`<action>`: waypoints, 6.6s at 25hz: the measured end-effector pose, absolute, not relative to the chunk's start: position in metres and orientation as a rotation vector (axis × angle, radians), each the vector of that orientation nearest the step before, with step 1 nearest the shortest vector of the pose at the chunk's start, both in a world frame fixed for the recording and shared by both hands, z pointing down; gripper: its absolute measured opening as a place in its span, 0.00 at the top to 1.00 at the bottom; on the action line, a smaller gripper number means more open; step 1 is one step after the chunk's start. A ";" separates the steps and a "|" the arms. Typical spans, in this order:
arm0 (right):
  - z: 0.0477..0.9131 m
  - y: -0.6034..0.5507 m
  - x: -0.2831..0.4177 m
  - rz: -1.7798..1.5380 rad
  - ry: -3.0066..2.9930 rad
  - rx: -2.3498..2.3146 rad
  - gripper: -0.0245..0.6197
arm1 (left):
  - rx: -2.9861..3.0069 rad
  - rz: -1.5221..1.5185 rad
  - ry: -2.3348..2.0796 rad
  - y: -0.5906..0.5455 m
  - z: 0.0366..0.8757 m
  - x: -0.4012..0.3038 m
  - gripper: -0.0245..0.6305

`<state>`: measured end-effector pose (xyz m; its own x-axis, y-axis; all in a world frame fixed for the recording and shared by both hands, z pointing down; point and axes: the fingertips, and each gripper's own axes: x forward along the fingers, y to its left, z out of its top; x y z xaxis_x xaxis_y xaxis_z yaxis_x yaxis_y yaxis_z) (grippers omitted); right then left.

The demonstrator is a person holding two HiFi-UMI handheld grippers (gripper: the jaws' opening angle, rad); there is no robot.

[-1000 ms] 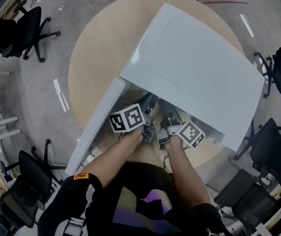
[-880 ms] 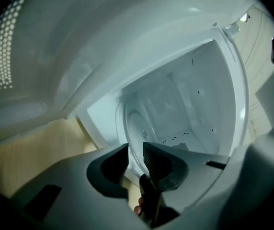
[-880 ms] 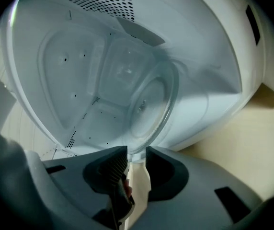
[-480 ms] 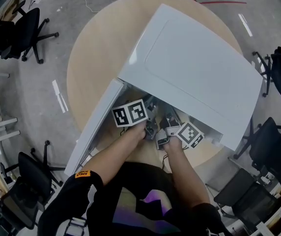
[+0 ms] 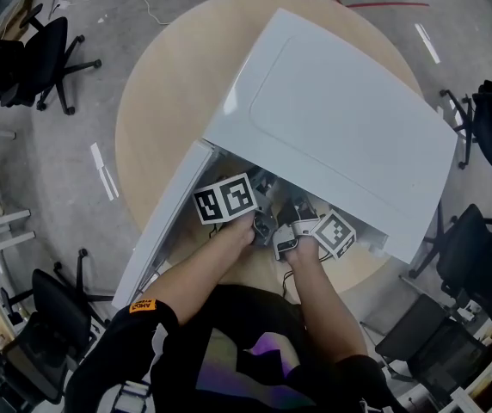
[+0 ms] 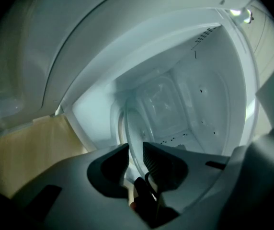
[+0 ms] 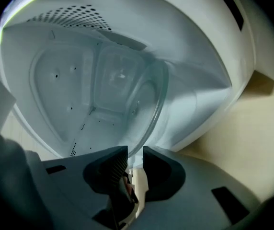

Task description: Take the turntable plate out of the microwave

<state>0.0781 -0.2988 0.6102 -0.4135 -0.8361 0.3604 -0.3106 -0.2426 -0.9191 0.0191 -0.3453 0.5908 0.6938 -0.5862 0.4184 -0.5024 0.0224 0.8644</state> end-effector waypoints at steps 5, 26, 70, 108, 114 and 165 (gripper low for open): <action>0.606 -0.304 0.079 -1.679 1.507 -1.364 0.80 | 1.614 -0.096 -0.899 -0.342 0.585 0.017 0.78; 0.590 -0.314 0.079 -1.637 1.390 -1.214 0.89 | 1.605 -0.109 -0.848 -0.353 0.595 0.018 0.78; 0.557 -0.293 0.079 -1.480 1.529 -1.285 0.85 | 1.578 -0.282 -0.779 -0.326 0.557 0.013 0.80; 0.492 -0.105 0.021 -1.383 1.801 -1.221 0.84 | 1.637 -0.415 -0.794 -0.129 0.494 -0.045 0.79; 0.503 -0.049 0.036 -1.455 1.855 -1.187 0.83 | 1.611 -0.429 -0.876 -0.070 0.498 -0.035 0.79; 0.617 0.049 0.036 -1.860 1.861 -1.085 0.82 | 1.348 -0.384 -1.016 0.032 0.606 -0.034 0.82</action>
